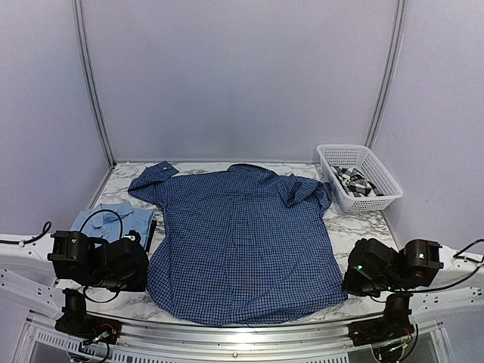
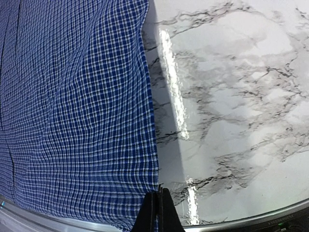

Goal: Fold and stack the long sleeve shirts
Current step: Flatten out the crumpled shirt at the center of the board.

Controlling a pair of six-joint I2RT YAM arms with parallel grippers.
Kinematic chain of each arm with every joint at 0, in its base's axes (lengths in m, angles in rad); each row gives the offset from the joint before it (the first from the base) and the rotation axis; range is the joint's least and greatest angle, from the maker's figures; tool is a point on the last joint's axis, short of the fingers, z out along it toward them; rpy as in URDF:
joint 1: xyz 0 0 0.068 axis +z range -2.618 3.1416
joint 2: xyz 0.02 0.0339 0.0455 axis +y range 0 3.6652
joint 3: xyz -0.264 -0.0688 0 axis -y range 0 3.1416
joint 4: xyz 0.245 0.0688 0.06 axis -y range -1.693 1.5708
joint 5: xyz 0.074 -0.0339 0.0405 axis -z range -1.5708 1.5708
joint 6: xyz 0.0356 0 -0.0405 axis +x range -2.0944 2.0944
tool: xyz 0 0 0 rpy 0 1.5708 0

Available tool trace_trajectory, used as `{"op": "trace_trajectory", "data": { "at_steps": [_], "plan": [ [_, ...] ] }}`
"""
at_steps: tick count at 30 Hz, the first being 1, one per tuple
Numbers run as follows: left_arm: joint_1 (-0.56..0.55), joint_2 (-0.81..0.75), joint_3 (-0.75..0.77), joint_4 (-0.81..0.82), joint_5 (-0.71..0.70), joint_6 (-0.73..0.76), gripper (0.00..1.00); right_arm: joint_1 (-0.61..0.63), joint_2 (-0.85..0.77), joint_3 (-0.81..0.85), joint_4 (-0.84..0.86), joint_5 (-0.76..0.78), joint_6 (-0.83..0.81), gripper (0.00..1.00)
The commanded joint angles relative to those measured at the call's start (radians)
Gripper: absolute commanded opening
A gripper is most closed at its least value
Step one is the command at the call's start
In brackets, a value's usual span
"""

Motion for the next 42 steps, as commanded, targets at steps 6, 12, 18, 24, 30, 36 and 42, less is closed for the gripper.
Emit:
{"op": "trace_trajectory", "data": {
  "at_steps": [6, 12, 18, 24, 30, 36, 42],
  "plan": [
    [0.004, -0.045, -0.015, -0.068, -0.01, -0.035, 0.0, -0.047, -0.007, 0.127, -0.144, 0.053, -0.01, 0.0],
    [0.004, -0.11, -0.024, -0.078, 0.015, -0.047, 0.0, -0.046, -0.019, 0.183, -0.212, 0.073, -0.01, 0.06],
    [0.004, -0.213, -0.035, -0.071, 0.054, 0.001, 0.01, -0.046, -0.004, 0.218, -0.194, 0.067, -0.069, 0.31],
    [0.004, -0.245, -0.06, -0.044, 0.115, 0.069, 0.1, -0.046, 0.167, 0.261, 0.036, 0.014, -0.226, 0.45],
    [0.004, -0.283, -0.03, -0.046, 0.076, 0.096, 0.34, -0.044, 0.407, 0.333, 0.283, -0.049, -0.369, 0.48],
    [0.038, -0.205, 0.048, -0.047, -0.004, 0.135, 0.41, -0.004, 0.655, 0.473, 0.479, -0.087, -0.466, 0.48],
    [0.282, -0.106, 0.145, -0.041, 0.004, 0.28, 0.42, 0.073, 0.957, 0.733, 0.544, -0.091, -0.551, 0.46]
  ]
}}
